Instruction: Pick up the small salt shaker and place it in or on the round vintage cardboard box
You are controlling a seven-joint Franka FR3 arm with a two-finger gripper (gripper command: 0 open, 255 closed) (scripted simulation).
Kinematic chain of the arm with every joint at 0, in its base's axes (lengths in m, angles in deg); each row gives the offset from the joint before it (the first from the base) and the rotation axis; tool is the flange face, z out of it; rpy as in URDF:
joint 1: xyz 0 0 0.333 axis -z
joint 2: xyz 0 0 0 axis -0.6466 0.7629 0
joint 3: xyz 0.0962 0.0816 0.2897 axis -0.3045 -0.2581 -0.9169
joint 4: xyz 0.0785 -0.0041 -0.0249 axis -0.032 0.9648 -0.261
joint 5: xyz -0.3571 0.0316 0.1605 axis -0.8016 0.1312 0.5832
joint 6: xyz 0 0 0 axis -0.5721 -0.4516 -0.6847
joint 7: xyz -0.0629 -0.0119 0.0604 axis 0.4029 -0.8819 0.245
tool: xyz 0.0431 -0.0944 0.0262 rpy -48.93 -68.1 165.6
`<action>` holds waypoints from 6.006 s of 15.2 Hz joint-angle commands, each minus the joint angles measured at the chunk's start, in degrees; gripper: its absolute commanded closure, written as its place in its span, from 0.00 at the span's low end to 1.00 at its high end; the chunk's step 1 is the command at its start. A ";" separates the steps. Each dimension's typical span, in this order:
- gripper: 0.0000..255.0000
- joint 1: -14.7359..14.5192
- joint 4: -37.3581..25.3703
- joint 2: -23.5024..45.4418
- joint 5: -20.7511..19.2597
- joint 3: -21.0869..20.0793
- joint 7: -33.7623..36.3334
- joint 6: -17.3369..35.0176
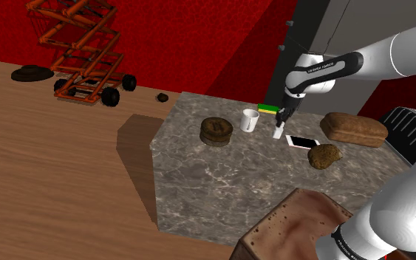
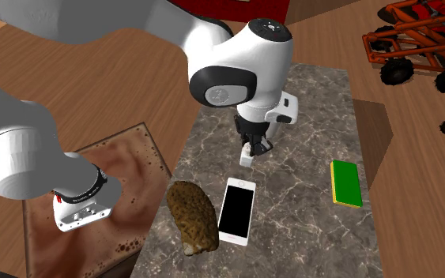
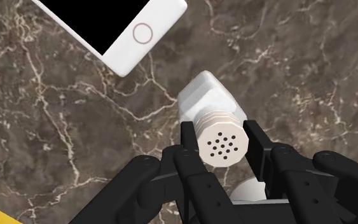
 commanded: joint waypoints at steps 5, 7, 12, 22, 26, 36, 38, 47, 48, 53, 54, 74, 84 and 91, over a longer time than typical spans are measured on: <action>1.00 -0.06 -2.37 -2.35 -1.06 -0.17 0.78 -4.57; 1.00 -0.08 -3.28 -3.02 -1.34 -0.24 0.99 -6.10; 1.00 -0.12 -5.76 -4.47 -1.88 -0.44 1.40 -9.94; 1.00 -0.25 -11.64 -6.36 -2.46 -0.84 1.87 -17.59; 1.00 -0.30 -14.12 -6.73 -2.54 -0.96 1.93 -20.41; 1.00 -6.12 -22.94 -0.82 -0.24 -7.64 13.55 -23.87; 1.00 -7.23 -25.56 0.99 0.21 -8.78 15.68 -24.76; 1.00 -11.87 -41.73 11.85 1.95 -13.08 24.55 -30.32; 1.00 -12.34 -44.09 13.38 2.11 -13.47 25.46 -31.17; 1.00 -13.88 -50.53 18.45 2.55 -14.59 28.28 -32.59; 1.00 -13.92 -49.54 18.29 2.52 -14.59 28.30 -31.75; 1.00 -14.22 -35.13 18.44 2.60 -14.75 28.28 -17.20; 0.00 -14.22 -35.14 18.45 2.60 -14.75 28.28 -17.20; 0.00 -14.20 -41.19 17.56 2.43 -14.68 28.41 -24.13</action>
